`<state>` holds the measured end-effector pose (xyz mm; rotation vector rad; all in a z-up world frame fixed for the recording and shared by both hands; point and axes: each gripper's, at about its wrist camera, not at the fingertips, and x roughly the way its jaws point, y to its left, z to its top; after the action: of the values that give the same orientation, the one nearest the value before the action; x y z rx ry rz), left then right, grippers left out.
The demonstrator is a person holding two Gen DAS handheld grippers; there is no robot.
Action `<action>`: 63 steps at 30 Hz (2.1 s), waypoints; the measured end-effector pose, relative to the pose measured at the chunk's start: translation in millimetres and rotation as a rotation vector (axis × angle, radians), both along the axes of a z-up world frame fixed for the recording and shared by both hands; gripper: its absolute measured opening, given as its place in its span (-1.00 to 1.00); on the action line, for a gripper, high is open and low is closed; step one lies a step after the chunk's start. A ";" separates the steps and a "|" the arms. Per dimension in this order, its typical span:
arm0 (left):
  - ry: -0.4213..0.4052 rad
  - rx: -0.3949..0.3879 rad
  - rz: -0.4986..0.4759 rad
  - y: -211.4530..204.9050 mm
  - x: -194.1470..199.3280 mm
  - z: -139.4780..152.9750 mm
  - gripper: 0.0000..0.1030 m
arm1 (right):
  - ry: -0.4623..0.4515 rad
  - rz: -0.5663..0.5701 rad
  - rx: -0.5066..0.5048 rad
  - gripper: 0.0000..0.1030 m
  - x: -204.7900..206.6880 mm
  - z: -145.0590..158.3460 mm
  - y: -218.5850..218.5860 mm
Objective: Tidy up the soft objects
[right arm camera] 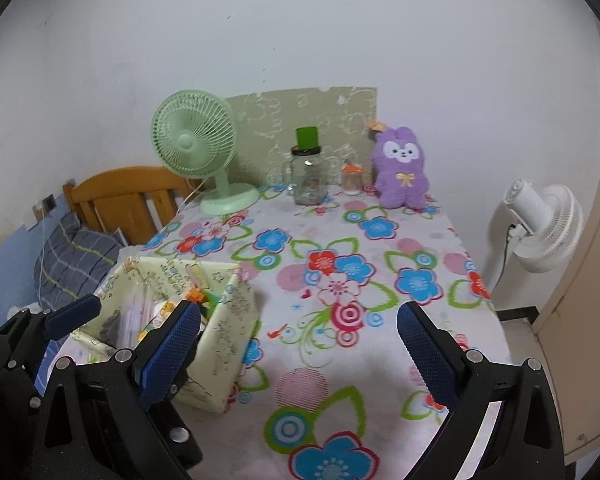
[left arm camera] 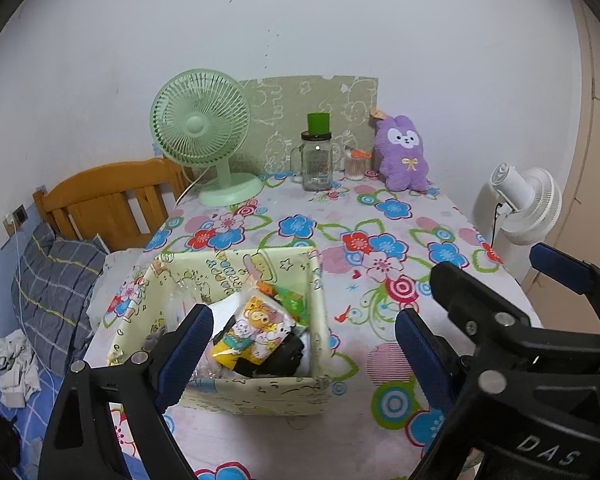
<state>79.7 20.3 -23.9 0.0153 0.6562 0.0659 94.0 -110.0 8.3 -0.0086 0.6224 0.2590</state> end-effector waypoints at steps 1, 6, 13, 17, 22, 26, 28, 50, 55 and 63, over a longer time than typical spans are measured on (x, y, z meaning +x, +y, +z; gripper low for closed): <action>-0.004 0.004 -0.003 -3.0 -1.3 2.0 0.82 | -0.008 -0.009 0.000 0.95 -2.5 2.0 -4.7; -0.024 0.012 -0.018 -13.6 -10.6 12.0 0.82 | -0.042 -0.046 -0.005 0.95 -13.1 12.8 -20.8; -0.055 0.008 -0.011 -18.1 -23.9 24.3 0.86 | -0.070 -0.092 -0.007 0.95 -32.0 26.3 -42.6; -0.072 0.010 0.005 -16.0 -31.6 30.8 0.86 | -0.090 -0.113 -0.004 0.94 -43.5 33.8 -52.9; -0.100 0.016 0.017 -15.4 -45.0 39.8 0.86 | -0.112 -0.134 -0.008 0.95 -57.8 42.3 -61.4; -0.118 0.013 0.017 -15.0 -54.5 44.7 0.88 | -0.129 -0.136 -0.030 0.95 -69.1 45.8 -62.1; -0.125 0.015 0.017 -14.9 -59.3 46.5 0.98 | -0.135 -0.136 -0.027 0.95 -73.5 46.4 -62.4; -0.158 0.006 -0.009 -13.7 -72.5 51.9 0.99 | -0.159 -0.173 0.009 0.95 -90.6 49.0 -69.2; -0.146 -0.013 -0.001 -9.7 -70.1 50.7 0.99 | -0.157 -0.171 0.010 0.95 -89.2 49.2 -67.4; -0.157 -0.002 -0.002 -8.7 -70.0 51.7 0.99 | -0.155 -0.165 0.011 0.95 -85.4 50.4 -63.2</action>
<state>9.6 11.6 27.8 0.0085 0.4990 0.0639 8.6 -173.3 58.7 0.0327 0.4645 0.1007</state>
